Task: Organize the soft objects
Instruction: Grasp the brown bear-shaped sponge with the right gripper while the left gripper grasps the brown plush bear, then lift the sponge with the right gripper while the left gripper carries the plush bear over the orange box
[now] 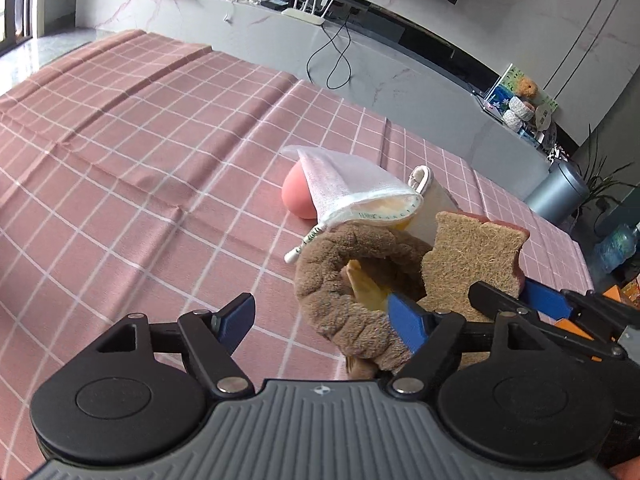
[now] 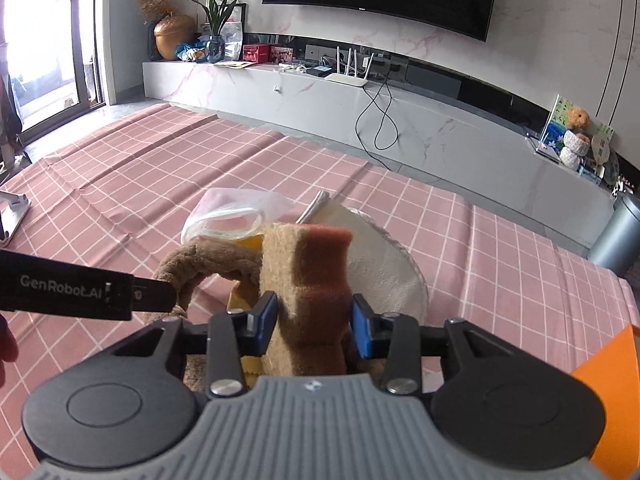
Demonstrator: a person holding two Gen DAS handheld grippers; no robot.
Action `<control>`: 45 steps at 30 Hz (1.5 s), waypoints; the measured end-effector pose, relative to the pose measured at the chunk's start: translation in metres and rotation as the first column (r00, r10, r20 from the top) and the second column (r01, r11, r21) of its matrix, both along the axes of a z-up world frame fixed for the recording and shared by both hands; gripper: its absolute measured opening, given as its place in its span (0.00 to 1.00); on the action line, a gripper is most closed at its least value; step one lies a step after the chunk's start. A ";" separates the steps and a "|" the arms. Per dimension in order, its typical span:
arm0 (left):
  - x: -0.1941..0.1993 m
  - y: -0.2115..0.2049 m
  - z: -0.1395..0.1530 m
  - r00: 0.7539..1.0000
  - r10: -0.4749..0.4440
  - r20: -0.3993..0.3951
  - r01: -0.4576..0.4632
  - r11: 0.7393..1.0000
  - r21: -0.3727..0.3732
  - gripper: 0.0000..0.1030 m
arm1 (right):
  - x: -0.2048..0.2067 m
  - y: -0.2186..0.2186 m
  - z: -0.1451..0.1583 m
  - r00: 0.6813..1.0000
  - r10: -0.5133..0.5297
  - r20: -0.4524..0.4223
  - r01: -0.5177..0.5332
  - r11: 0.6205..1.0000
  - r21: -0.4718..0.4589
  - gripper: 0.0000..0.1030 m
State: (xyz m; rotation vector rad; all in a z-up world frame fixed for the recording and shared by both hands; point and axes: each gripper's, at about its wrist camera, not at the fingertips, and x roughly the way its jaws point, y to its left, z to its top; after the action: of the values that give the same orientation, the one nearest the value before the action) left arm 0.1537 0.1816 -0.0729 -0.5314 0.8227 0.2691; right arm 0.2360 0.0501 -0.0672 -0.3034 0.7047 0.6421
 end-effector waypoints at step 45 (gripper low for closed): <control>-0.038 -0.142 0.098 0.912 -0.343 0.226 0.286 0.925 0.251 0.15 | -0.116 -0.182 0.128 0.965 -0.263 0.004 0.235 0.868 0.438 0.33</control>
State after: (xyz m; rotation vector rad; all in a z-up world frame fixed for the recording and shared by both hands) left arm 0.1158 0.0394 0.0248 -0.2183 0.5962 -0.0162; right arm 0.1202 -0.1323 0.0608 0.1814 0.5097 0.5223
